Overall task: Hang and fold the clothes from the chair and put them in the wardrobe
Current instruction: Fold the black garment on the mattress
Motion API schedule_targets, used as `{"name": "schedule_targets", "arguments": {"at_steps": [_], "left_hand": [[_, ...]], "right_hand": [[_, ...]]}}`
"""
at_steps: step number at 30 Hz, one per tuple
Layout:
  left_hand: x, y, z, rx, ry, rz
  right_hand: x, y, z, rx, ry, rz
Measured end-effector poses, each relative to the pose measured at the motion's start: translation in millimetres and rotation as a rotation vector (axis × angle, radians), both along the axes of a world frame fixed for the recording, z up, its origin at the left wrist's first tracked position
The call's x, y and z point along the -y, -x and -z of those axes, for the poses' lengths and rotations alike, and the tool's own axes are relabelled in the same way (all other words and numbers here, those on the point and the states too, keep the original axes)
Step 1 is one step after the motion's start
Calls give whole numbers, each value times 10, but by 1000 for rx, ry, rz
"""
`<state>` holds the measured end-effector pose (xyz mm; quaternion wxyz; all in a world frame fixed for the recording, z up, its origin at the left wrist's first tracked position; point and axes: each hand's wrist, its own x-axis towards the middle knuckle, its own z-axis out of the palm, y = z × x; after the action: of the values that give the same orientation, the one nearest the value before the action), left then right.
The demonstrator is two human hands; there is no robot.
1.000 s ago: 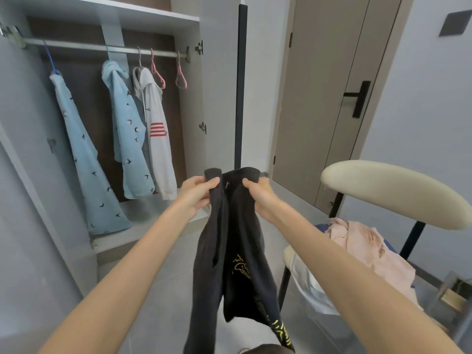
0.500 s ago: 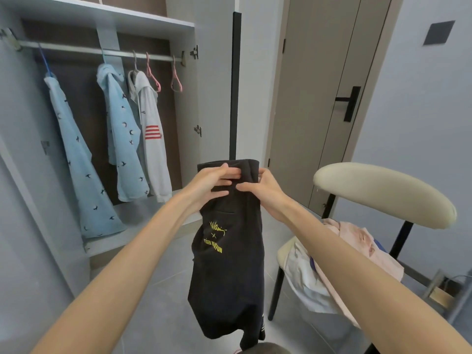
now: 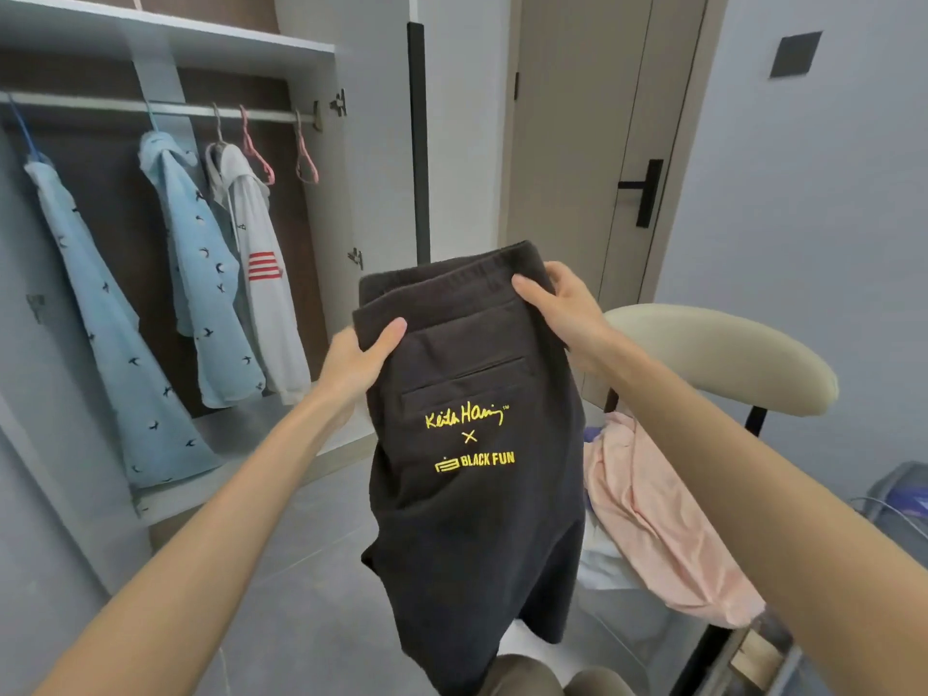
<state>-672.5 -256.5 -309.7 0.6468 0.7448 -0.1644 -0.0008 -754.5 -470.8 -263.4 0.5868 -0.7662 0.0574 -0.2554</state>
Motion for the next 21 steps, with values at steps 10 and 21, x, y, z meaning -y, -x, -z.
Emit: {"name": "schedule_targets", "arguments": {"at_steps": [10, 21], "left_hand": [[618, 343, -754, 187, -211, 244], [1376, 971, -992, -3, 26, 439]], "right_hand": [[682, 647, 28, 25, 59, 233], [1081, 1570, -471, 193, 60, 540]]}}
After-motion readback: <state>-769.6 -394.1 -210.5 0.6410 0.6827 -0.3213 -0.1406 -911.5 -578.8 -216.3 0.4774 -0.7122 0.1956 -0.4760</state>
